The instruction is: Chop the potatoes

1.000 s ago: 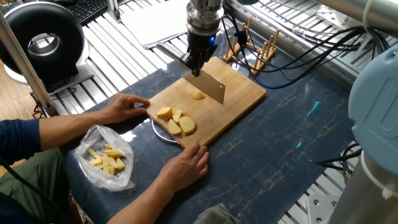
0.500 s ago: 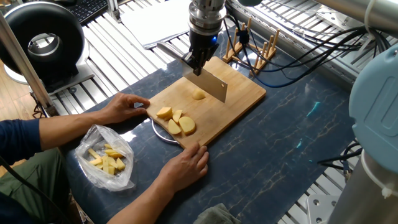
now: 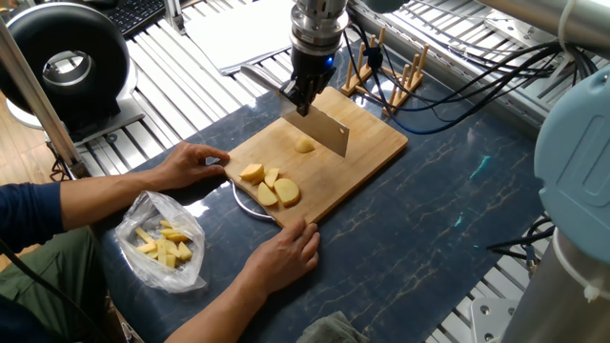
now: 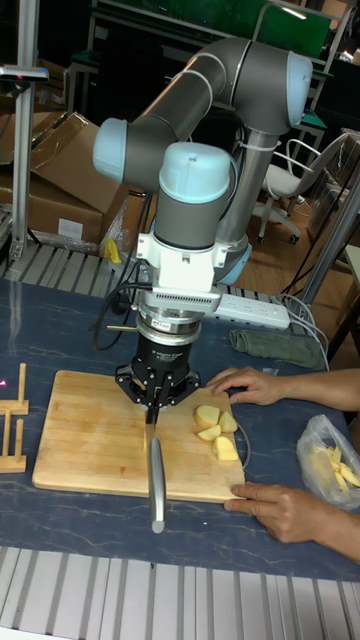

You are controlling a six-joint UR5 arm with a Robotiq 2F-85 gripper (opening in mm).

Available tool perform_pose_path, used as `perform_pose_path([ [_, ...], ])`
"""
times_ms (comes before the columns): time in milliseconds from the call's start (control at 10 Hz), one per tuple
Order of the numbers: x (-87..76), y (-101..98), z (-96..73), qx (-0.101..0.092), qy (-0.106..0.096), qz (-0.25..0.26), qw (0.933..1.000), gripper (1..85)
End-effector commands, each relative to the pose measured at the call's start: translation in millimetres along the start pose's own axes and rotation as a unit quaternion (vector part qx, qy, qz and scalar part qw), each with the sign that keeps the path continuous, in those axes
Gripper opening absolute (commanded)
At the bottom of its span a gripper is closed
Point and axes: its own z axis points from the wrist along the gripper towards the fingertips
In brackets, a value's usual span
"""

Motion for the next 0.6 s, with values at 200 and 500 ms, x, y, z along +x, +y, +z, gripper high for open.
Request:
perform_pose_path([
  [200,-1.2,2.0,0.1,-0.007,-0.002,0.005,1.0,1.0],
  [500,-1.6,6.4,-2.7,-0.01,0.001,0.011,0.9999,1.0],
])
